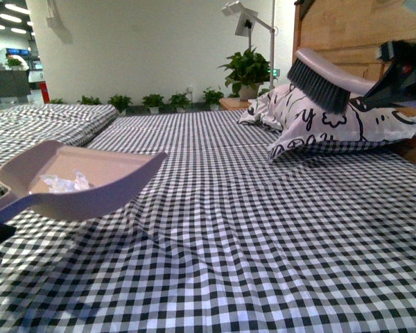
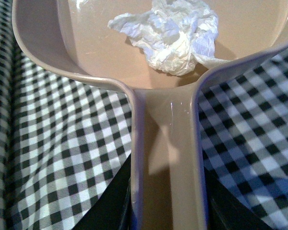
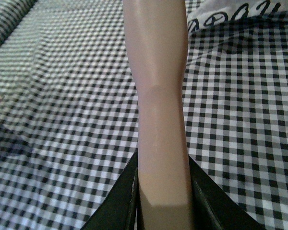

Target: Clean up trash

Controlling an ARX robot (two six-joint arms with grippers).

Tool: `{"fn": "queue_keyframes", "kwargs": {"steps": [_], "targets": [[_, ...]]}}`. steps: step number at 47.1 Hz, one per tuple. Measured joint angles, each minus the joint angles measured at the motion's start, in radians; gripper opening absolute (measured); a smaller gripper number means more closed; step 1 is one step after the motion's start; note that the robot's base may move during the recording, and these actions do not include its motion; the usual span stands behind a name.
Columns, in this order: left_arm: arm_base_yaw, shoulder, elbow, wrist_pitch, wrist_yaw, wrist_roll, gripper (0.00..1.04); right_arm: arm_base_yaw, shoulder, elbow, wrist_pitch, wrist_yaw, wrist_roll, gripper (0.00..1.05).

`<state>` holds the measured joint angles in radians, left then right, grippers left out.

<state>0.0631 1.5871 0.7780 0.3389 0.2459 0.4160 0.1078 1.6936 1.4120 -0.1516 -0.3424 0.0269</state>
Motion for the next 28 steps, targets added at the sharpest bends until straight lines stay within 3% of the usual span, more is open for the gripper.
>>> {"fn": "queue_keyframes", "kwargs": {"steps": [10, 16, 22, 28], "targets": [[-0.007, -0.145, -0.043, 0.027, -0.132, -0.156, 0.26, -0.098, -0.230, -0.107, -0.024, -0.178, 0.050, 0.21], [-0.029, -0.294, -0.064, 0.026, -0.259, -0.189, 0.26, -0.166, -0.361, -0.153, -0.037, -0.270, 0.097, 0.21], [-0.125, -0.497, -0.088, 0.008, -0.402, -0.168, 0.26, -0.234, -0.514, -0.187, -0.053, -0.366, 0.167, 0.21], [-0.253, -0.687, -0.119, -0.048, -0.480, -0.166, 0.26, -0.283, -0.663, -0.224, -0.092, -0.449, 0.215, 0.21]]}}
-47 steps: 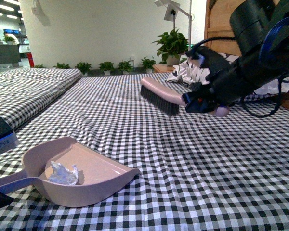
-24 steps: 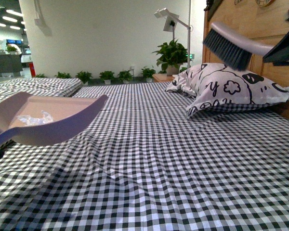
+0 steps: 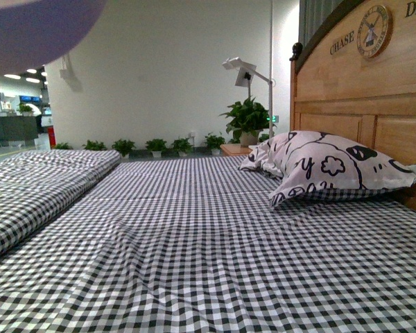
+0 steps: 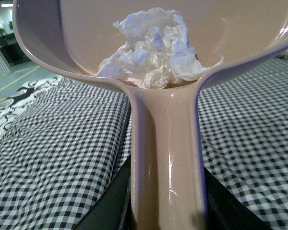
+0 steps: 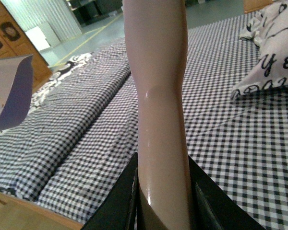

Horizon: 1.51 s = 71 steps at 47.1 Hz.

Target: Clean up trash

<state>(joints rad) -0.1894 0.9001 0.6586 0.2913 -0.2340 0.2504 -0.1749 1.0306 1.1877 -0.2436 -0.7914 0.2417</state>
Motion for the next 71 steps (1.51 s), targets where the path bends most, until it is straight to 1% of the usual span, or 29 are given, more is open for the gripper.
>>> {"fn": "queue_keyframes", "kwargs": {"steps": [3, 7, 10, 13, 20, 25, 30, 39, 45, 71], "targets": [[-0.063, -0.079, -0.010, -0.029, -0.047, 0.001, 0.26, -0.022, -0.063, -0.014, -0.021, -0.043, 0.026, 0.21], [-0.159, -0.178, -0.028, -0.038, -0.160, 0.027, 0.26, -0.053, -0.154, -0.032, -0.045, -0.084, 0.063, 0.21], [-0.233, -0.235, -0.048, -0.037, -0.246, 0.054, 0.26, -0.060, -0.210, -0.038, -0.062, -0.088, 0.089, 0.21], [-0.294, -0.276, -0.072, -0.037, -0.311, 0.076, 0.26, -0.048, -0.256, -0.039, -0.079, -0.051, 0.107, 0.21], [-0.339, -0.318, -0.108, -0.047, -0.401, 0.078, 0.26, 0.005, -0.309, -0.039, -0.103, 0.008, 0.149, 0.21], [-0.371, -0.350, -0.148, -0.013, -0.481, 0.100, 0.26, 0.078, -0.340, -0.039, -0.114, 0.092, 0.159, 0.21], [-0.397, -0.378, -0.175, -0.011, -0.538, 0.098, 0.26, 0.151, -0.354, -0.039, -0.114, 0.147, 0.163, 0.21], [-0.420, -0.412, -0.209, 0.000, -0.626, 0.085, 0.26, 0.187, -0.354, -0.055, -0.132, 0.229, 0.158, 0.21], [-0.441, -0.428, -0.222, 0.006, -0.652, 0.077, 0.26, 0.187, -0.354, -0.058, -0.175, 0.282, 0.145, 0.21], [-0.445, -0.428, -0.222, 0.007, -0.653, 0.074, 0.26, 0.185, -0.358, -0.060, -0.178, 0.283, 0.129, 0.21]]}}
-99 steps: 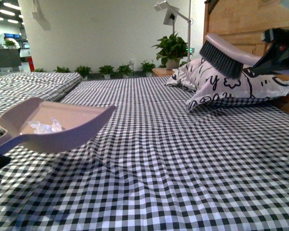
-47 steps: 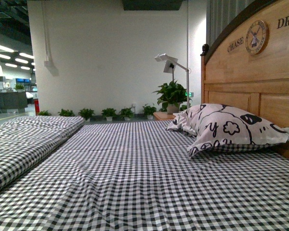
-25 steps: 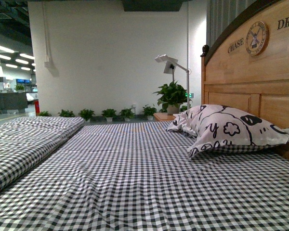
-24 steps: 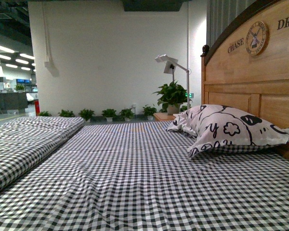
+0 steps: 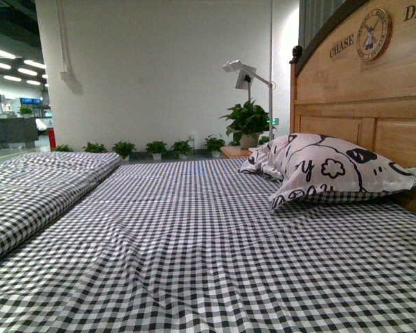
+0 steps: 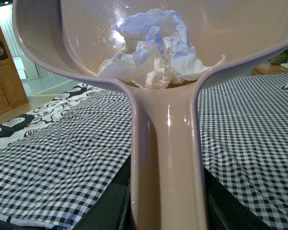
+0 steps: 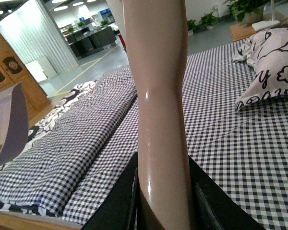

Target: Clean up trash

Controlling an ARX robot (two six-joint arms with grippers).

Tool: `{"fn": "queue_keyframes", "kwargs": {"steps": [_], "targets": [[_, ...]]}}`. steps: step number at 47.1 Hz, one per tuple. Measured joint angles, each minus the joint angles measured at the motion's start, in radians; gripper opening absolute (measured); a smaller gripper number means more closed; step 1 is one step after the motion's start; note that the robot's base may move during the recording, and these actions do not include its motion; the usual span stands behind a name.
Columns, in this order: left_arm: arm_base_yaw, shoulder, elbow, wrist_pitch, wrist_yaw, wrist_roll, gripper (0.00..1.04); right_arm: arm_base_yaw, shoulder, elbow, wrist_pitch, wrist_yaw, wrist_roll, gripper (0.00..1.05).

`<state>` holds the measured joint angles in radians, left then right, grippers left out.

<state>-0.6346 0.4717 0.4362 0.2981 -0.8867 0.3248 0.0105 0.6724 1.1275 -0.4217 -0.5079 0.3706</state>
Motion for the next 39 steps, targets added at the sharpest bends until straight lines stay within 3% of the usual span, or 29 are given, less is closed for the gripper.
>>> {"fn": "queue_keyframes", "kwargs": {"steps": [39], "targets": [[0.000, 0.000, 0.000, 0.000, 0.000, 0.000, 0.26, 0.000, 0.000, 0.000, 0.000, 0.000, 0.000, 0.21]]}}
